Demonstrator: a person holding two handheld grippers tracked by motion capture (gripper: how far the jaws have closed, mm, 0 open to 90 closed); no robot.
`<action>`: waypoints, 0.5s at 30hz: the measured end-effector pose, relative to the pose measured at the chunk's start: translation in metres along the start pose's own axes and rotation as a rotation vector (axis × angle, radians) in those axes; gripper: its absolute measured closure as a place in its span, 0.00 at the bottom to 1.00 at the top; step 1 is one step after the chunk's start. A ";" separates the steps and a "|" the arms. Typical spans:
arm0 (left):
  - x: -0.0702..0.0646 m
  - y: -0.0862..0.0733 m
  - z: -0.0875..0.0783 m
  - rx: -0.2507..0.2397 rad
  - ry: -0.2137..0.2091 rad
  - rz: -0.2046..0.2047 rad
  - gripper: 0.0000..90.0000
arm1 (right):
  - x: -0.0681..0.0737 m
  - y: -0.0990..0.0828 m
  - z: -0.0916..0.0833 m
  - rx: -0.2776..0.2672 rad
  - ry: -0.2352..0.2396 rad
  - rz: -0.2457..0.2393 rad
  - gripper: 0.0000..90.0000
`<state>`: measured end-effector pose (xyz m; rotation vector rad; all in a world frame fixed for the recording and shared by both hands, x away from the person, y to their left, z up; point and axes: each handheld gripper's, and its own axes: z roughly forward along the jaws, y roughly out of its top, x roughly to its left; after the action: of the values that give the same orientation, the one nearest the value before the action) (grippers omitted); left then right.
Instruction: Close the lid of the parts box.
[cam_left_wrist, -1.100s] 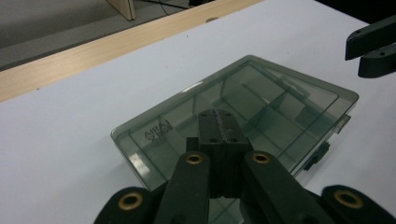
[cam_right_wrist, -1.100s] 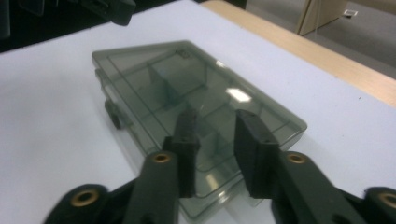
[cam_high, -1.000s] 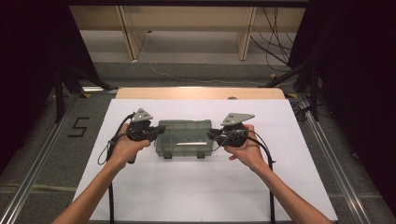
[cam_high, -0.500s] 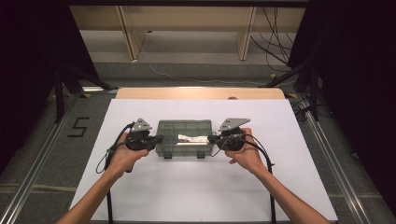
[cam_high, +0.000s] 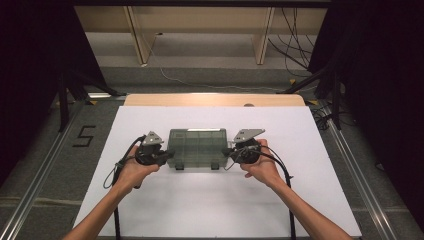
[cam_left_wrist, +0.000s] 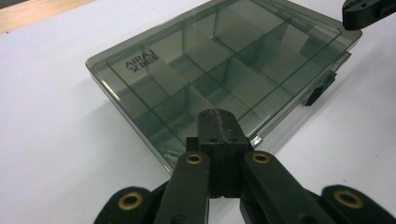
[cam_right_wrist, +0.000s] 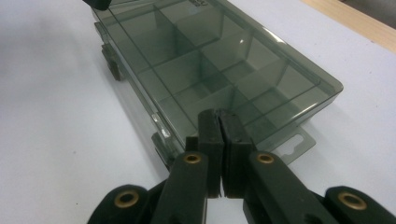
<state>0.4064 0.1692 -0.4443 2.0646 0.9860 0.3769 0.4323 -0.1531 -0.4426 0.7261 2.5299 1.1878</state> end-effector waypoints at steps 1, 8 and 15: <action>0.000 -0.001 0.000 0.006 -0.007 0.006 0.99 | 0.000 0.000 0.001 0.002 0.001 -0.001 0.99; -0.001 -0.003 0.002 0.025 -0.005 0.016 0.99 | 0.001 -0.001 0.003 0.017 0.007 -0.006 0.99; -0.001 -0.003 0.002 0.029 -0.007 0.020 0.99 | 0.001 -0.002 0.003 0.015 0.005 -0.001 0.99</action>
<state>0.4052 0.1685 -0.4481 2.1021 0.9725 0.3674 0.4322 -0.1520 -0.4457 0.7265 2.5452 1.1733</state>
